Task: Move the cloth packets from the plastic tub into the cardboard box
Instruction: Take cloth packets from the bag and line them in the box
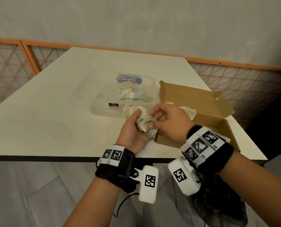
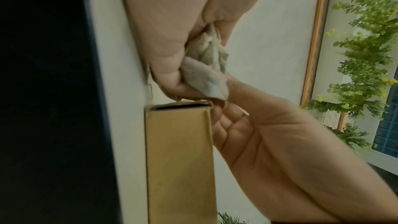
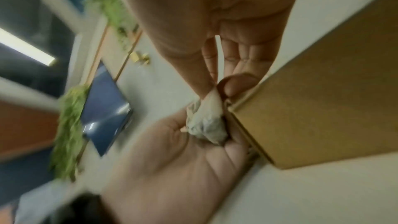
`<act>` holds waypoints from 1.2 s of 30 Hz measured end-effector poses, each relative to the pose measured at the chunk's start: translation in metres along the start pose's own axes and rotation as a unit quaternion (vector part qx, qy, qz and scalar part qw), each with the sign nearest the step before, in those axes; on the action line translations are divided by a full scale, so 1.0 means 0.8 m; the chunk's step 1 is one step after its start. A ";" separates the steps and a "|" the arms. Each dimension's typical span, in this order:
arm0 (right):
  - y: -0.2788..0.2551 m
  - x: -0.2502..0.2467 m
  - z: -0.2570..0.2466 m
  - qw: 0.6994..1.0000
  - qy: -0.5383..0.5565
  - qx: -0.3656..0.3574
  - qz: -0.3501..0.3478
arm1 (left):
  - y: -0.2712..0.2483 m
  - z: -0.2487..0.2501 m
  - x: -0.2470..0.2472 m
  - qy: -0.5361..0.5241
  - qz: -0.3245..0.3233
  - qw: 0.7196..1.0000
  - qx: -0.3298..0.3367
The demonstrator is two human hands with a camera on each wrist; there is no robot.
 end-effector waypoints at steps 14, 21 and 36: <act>0.013 -0.006 0.035 0.908 0.400 0.098 0.077 | 0.007 -0.004 -0.007 0.112 0.005 0.992 0.048; 0.014 0.003 0.038 0.907 0.405 0.064 0.101 | 0.009 -0.007 -0.011 0.119 0.047 0.987 0.092; 0.024 -0.076 0.037 0.992 -0.016 0.112 0.057 | 0.014 -0.004 -0.019 0.076 0.076 0.990 0.091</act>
Point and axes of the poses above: each hand's wrist, its own y-axis towards the middle knuckle, its own x-axis out of the palm, z = x × y, the point moved 1 cm from there along y, towards the middle knuckle, and after that the axes turned 9 degrees about x, right-handed, at the moved point
